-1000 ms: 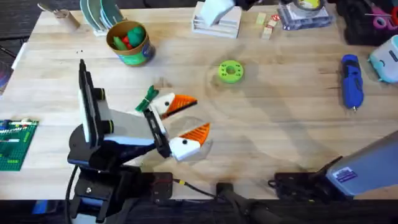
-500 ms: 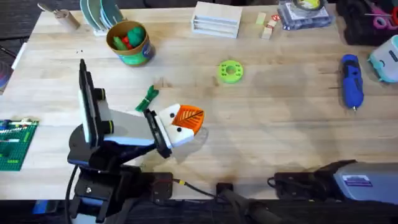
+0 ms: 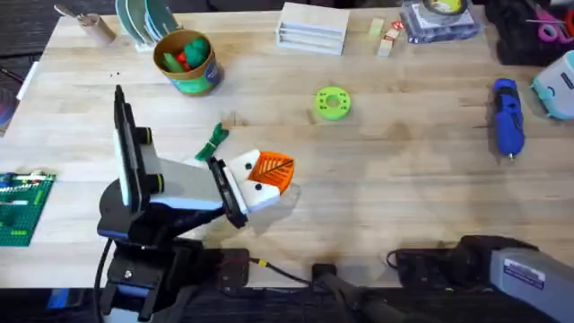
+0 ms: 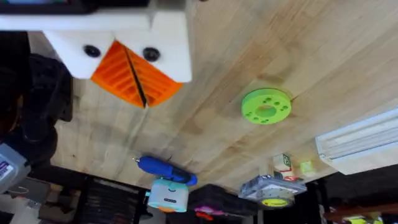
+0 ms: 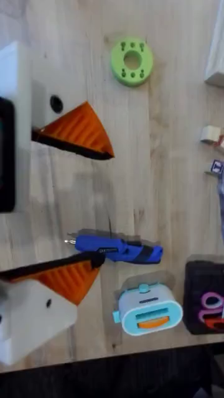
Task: Pick up the gripper from the table and insert it into the empty holder that is missing its gripper. Then pick up a screw, insert it into the mounting hole, and use the screwdriver to tighten it. Finally, clean up the table by picking up the vegetable and placing it into the bucket.
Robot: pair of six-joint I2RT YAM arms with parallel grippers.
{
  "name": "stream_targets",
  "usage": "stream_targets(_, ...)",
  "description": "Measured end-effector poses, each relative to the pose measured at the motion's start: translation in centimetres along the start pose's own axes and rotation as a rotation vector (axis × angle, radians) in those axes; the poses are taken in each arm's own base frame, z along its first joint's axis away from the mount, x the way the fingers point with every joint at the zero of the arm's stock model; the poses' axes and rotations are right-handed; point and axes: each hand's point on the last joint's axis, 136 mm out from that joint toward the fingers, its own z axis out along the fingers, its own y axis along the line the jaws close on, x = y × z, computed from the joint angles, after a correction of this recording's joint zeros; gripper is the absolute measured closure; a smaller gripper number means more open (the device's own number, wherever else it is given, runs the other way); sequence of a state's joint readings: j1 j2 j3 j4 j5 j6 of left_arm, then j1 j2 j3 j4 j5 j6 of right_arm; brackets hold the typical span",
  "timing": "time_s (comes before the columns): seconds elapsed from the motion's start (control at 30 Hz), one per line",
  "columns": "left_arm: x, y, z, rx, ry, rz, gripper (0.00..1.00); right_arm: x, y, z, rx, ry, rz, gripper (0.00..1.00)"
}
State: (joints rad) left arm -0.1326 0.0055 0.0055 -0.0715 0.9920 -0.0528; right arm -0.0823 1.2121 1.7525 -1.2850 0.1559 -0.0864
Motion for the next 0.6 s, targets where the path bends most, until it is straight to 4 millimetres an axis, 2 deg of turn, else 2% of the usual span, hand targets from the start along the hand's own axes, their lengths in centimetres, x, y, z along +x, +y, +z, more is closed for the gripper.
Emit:
stream_targets(0.23,0.0,0.0,0.0,0.0,0.0,0.0,0.989,5.8,-5.0,4.4,0.145,0.001,0.168,0.07)
stream_targets(0.4,0.0,0.0,0.0,0.0,0.0,0.0,0.989,8.9,-8.9,8.8,0.241,0.042,0.278,0.068)
stream_targets(0.47,0.0,0.0,0.0,0.0,0.0,0.0,0.989,10.0,-9.5,10.9,0.228,0.078,0.293,0.066)
stream_targets(0.6,0.0,0.0,0.0,0.0,0.0,0.0,0.989,10.7,-8.9,14.4,0.118,0.134,0.269,0.066)
